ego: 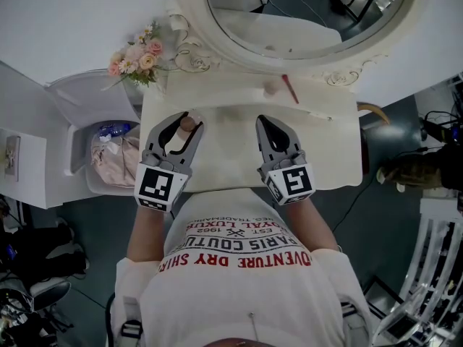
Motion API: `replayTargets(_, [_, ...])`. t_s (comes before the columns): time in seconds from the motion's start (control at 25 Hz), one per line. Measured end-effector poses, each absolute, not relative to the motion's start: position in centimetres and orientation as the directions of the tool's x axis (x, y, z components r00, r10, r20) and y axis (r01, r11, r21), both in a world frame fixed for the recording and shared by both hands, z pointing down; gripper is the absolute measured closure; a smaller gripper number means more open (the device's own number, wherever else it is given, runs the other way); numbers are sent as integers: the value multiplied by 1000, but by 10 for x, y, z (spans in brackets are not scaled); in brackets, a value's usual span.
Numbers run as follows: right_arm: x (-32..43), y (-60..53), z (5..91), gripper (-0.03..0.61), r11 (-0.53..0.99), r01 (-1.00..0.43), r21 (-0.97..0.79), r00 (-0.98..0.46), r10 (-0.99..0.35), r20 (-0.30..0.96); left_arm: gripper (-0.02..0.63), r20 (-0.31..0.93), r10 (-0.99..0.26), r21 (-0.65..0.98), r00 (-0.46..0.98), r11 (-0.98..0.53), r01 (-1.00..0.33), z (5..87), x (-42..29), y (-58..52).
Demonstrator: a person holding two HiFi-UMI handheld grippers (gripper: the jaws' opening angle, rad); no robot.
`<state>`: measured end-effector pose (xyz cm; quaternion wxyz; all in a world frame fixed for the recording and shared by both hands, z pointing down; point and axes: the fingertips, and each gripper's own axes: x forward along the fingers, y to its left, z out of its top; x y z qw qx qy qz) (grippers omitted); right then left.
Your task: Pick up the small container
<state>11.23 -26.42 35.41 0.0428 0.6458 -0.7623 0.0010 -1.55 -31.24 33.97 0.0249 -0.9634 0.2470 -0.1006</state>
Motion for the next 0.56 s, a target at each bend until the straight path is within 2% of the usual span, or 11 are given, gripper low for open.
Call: replayTargets(0.56, [117,-262,352,580,166,-984,59,-162,-984,71,468,182,-465,-88,866,-885,-456,344,-5,-311])
